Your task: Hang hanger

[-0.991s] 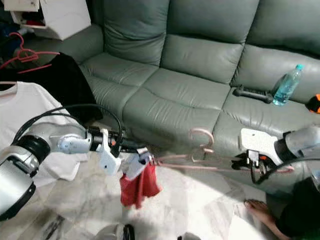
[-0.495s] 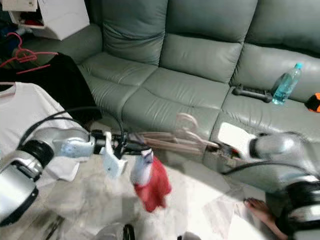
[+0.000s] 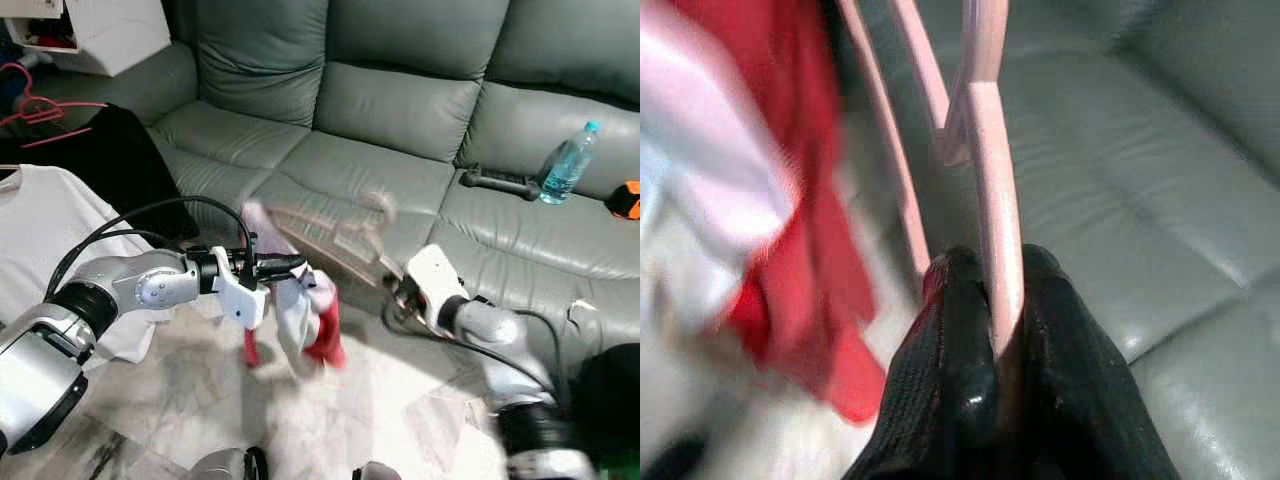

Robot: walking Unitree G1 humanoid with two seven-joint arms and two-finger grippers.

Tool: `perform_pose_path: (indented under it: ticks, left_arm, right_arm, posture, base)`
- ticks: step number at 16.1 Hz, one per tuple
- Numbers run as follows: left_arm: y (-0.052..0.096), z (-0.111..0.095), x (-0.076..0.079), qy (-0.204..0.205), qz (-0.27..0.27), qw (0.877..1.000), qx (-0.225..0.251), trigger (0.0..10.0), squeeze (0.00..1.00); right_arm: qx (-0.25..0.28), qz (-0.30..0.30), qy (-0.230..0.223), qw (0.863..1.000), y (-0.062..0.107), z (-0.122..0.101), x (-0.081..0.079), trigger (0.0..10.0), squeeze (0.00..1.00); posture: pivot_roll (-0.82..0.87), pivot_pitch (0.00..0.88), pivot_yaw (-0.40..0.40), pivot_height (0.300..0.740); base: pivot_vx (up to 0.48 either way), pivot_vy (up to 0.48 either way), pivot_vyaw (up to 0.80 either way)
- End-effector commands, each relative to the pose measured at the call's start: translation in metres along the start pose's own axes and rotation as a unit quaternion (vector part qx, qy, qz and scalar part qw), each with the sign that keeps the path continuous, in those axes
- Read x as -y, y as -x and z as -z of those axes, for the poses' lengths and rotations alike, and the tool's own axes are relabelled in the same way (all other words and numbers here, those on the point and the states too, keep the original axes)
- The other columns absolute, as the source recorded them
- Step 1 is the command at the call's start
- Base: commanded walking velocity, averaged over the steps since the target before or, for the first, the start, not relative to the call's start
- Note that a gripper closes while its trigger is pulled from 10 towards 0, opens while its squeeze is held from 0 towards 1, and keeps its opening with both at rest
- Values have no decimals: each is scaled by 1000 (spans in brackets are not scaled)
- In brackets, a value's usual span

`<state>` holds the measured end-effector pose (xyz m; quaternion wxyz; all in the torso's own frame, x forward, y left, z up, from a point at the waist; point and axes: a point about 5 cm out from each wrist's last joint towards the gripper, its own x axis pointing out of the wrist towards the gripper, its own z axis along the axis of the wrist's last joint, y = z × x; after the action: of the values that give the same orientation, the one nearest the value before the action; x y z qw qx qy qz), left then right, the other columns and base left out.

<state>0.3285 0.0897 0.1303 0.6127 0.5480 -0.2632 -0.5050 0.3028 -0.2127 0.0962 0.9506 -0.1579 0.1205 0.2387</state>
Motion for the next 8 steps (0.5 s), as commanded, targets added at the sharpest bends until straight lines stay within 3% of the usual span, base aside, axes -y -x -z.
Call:
perform_pose_path:
  ticks: [1, 2, 4, 5, 7, 8]
  left_arm:
    - [-7, -8, 1, -3, -7, 1000, 26, 10000, 0]
    - [-7, -7, 1, 2, -13, 1000, 18, 10000, 0]
    - [-10, 6, -5, 13, -44, 998, -49, 10000, 0]
    - [-11, 14, -8, 34, -67, 993, -93, 10000, 0]
    - [-9, 34, -1, 131, -119, 962, -210, 10000, 0]
    - [-8, 38, 5, 166, -133, 948, -236, 10000, 0]
  right_arm:
    - [37, 43, -12, 998, 0, -16, 7, 10000, 0]
    - [58, 65, -23, 996, -1, -22, 7, 10000, 0]
    - [147, 139, -114, 973, 0, -49, 11, 10000, 0]
    - [173, 143, -153, 962, -1, -59, 8, 10000, 0]
    - [234, 94, -202, 946, -4, -93, -6, 10000, 0]
    - [259, 46, -218, 940, -4, -111, -15, 10000, 0]
  posture:
    - [-62, 87, 65, 740]
    - [-66, 84, 63, 740]
    - [-70, 81, 62, 740]
    - [-73, 70, 60, 740]
    - [-77, 63, 58, 740]
    - [-81, 59, 56, 740]
  base:
    - [0, 0, 0]
    - [0, 0, 0]
    - [0, 0, 0]
    - [0, 0, 0]
    - [0, 0, 0]
    - [0, 0, 0]
